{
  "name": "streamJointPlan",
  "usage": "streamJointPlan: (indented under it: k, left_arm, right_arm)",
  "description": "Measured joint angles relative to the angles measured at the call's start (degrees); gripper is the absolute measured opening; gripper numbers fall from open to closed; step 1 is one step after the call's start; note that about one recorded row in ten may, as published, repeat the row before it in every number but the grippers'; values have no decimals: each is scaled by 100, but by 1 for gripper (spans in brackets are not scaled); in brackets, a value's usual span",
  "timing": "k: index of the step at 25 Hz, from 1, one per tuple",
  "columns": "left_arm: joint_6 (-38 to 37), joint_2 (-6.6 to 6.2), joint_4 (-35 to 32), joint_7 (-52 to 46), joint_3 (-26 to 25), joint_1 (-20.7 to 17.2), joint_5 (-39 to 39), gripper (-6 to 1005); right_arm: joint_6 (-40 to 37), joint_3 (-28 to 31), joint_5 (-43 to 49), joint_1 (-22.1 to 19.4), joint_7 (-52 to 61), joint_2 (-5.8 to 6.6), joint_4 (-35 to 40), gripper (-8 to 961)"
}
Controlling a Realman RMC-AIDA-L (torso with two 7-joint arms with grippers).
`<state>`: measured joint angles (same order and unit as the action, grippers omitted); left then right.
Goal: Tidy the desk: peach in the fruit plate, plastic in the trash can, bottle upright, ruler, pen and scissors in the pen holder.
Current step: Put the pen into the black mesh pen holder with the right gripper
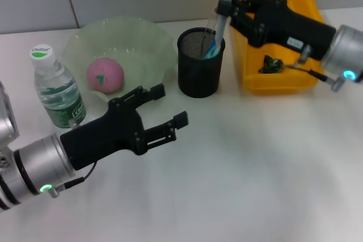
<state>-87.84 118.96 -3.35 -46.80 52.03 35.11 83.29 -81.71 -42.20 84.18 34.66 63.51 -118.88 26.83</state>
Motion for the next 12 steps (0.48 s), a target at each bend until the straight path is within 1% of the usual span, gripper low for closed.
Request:
streamJointPlan:
  k: [1,3,6,8,9,12]
  left_arm:
    - [90,-1,-32,2,42,-39,0,827]
    - [233,1,-131,6,132,-145,0,827]
    - [365,6,-216,122,168,-316,0,826]
    - [379,5,-221,154,168,-345,0,826]
    - [391,-4,-234,178,185,-393,-1,826]
    - [400,-8,-243,180,224,-416,-1,826]
  right_arm:
    - [254,-37,44,92,225,4,97,126]
    - [340,-47,74,127,301,4,142,126]
    - [649,-66,285,283,752,24,284,126]
    - [719,-76,341,322,845,31,302,126]
    - [914,-175,442,397,996,40,321,127]
    - [1091,-349,479,444,1066,40,338,127]
